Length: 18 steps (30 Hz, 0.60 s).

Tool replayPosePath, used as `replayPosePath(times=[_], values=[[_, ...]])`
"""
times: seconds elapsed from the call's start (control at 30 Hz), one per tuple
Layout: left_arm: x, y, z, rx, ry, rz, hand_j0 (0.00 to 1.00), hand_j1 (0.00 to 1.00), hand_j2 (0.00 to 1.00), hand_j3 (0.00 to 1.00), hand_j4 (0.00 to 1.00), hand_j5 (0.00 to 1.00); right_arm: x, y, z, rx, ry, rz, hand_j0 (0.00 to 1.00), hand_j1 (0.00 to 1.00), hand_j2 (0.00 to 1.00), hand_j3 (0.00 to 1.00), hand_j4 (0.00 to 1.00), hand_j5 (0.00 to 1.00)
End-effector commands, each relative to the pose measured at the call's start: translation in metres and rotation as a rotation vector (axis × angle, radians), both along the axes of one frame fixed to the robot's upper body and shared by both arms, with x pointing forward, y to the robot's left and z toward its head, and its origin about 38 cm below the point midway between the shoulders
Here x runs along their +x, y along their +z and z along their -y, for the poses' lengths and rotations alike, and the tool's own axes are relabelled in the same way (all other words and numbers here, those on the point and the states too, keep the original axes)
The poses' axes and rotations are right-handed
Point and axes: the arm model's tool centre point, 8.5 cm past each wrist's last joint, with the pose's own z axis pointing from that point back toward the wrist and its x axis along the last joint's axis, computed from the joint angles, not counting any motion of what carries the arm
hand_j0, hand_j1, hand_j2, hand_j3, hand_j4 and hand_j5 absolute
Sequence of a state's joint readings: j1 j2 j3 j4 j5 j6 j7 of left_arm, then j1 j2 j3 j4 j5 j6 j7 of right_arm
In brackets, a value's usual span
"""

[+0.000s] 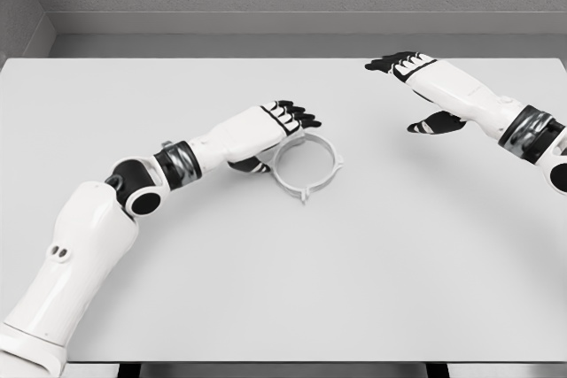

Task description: Assemble PVC drainage pipe clamps

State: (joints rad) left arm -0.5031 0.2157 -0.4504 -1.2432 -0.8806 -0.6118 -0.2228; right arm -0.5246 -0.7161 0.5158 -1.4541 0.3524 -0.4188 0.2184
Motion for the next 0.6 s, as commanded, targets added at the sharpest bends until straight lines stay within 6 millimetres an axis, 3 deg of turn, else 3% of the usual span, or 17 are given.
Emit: replayPosePath(times=[0.0, 0.57], values=[[0.0006, -0.0017, -0.0003, -0.006, 0.004, -0.009, 1.0, 1.0, 1.0, 1.0, 1.0, 1.0, 0.0, 0.0005, 0.0007, 0.003, -0.001, 0.0, 1.0, 1.0, 1.0, 1.0, 1.0, 1.0], [0.0029, 0.0037, 0.0057, -0.016, -0.003, 0.001, 1.0, 1.0, 1.0, 1.0, 1.0, 1.0, -0.0005, 0.0019, 0.0059, -0.005, -0.009, 0.0, 1.0, 1.0, 1.0, 1.0, 1.0, 1.0]])
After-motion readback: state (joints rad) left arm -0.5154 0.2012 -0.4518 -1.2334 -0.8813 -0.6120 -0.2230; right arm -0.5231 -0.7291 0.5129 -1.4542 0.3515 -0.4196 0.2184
